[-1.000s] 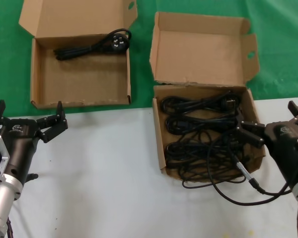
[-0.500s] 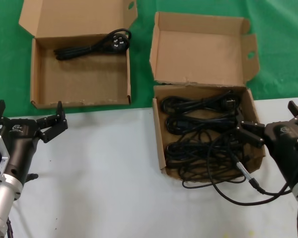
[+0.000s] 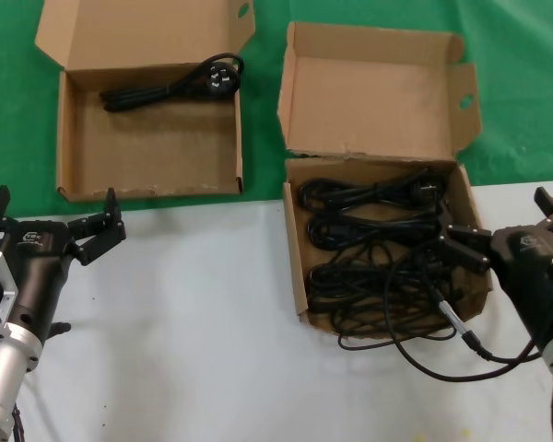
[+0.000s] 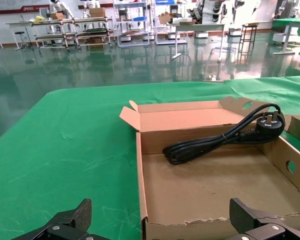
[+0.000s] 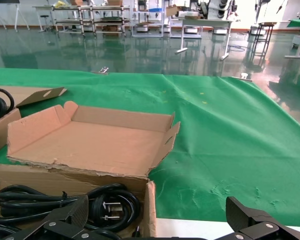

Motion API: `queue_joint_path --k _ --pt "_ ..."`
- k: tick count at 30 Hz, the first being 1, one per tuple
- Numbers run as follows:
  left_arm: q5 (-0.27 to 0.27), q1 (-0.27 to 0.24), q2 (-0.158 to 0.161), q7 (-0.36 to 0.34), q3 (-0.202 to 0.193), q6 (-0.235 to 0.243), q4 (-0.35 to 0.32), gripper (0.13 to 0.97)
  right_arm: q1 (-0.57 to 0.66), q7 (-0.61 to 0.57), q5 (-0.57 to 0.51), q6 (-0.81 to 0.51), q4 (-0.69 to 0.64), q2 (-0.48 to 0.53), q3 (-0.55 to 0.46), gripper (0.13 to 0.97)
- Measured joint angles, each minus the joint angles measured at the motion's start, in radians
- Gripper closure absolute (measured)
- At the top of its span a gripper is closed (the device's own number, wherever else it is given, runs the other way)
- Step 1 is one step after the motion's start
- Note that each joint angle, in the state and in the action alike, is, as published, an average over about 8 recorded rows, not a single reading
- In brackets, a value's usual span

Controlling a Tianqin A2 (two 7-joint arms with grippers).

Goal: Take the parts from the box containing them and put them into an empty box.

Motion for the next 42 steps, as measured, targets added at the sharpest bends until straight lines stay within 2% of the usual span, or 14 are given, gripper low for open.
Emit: queue_joint_path --k 42 --pt "0.0 0.0 0.0 0.0 0.0 0.0 0.0 0.132 0.0 0.0 0.0 0.0 0.0 0.0 0.0 0.129"
